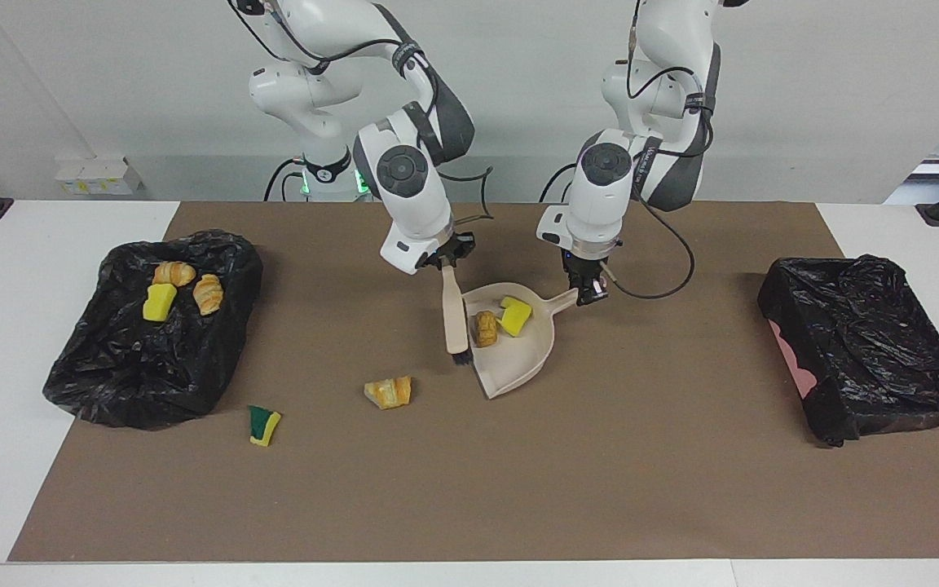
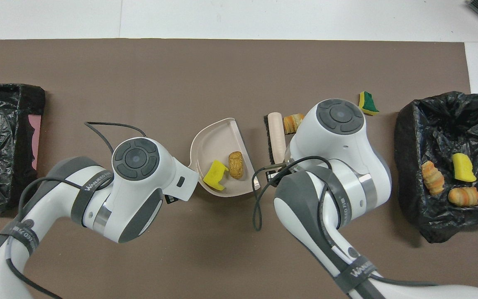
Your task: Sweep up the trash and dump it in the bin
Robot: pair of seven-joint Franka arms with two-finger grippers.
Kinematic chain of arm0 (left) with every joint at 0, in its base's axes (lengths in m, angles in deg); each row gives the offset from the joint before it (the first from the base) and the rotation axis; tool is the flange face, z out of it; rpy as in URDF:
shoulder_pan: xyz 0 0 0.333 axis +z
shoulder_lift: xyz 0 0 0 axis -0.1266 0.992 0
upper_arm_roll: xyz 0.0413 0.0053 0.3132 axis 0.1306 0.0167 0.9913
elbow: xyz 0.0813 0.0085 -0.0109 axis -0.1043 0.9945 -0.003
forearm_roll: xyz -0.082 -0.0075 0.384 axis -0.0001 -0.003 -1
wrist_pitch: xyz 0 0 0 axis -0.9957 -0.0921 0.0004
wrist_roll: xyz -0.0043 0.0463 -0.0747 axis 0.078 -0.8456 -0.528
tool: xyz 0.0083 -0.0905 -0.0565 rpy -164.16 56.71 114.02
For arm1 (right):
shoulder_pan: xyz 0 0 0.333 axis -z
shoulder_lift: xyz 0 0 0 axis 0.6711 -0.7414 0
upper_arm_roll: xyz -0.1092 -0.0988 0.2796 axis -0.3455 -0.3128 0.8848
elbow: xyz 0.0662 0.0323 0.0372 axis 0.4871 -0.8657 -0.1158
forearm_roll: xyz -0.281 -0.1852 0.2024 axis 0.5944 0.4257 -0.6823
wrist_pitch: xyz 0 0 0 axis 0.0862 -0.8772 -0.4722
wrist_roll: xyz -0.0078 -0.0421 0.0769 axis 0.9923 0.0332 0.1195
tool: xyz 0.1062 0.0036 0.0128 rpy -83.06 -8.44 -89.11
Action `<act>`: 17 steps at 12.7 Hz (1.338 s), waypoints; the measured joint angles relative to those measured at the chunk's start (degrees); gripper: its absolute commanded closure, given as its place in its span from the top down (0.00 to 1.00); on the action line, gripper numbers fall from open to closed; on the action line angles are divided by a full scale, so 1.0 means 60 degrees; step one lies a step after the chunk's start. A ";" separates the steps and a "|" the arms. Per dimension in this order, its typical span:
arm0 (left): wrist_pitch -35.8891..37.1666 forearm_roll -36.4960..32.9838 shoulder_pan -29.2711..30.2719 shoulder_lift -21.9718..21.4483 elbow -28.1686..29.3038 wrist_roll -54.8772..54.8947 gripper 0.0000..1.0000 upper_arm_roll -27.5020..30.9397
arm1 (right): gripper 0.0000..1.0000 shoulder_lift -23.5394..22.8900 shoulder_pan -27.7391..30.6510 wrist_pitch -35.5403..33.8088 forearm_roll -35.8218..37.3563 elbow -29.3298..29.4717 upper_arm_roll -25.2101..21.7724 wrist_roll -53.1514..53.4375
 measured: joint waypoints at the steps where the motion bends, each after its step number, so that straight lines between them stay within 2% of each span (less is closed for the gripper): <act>1: 0.0000 0.0000 0.0005 -0.0001 0.0003 -0.0123 0.00 0.0000 | 0.00 -0.0028 0.0203 -0.0014 0.0603 0.0069 -0.0010 -0.0031; 4: 0.0000 0.0000 0.0009 -0.0007 0.0011 -0.0301 0.00 0.0000 | 0.00 -0.0211 0.0990 -0.0013 0.2277 0.0089 -0.0032 -0.0032; 8: 0.0000 0.0000 0.0026 -0.0009 0.0011 -0.0343 0.00 0.0000 | 0.00 -0.0595 0.2239 0.0076 0.3838 0.0115 -0.0072 -0.0028; 12: -0.0002 0.0000 0.0038 -0.0011 0.0011 -0.0359 0.00 0.0000 | 0.00 -0.1146 0.2839 0.0312 0.5249 0.0136 -0.0106 0.0606; 17: -0.0003 0.0000 0.0046 -0.0012 0.0013 -0.0371 0.00 -0.0001 | 0.00 -0.1590 0.2899 0.0688 0.5528 0.0146 0.0000 0.0845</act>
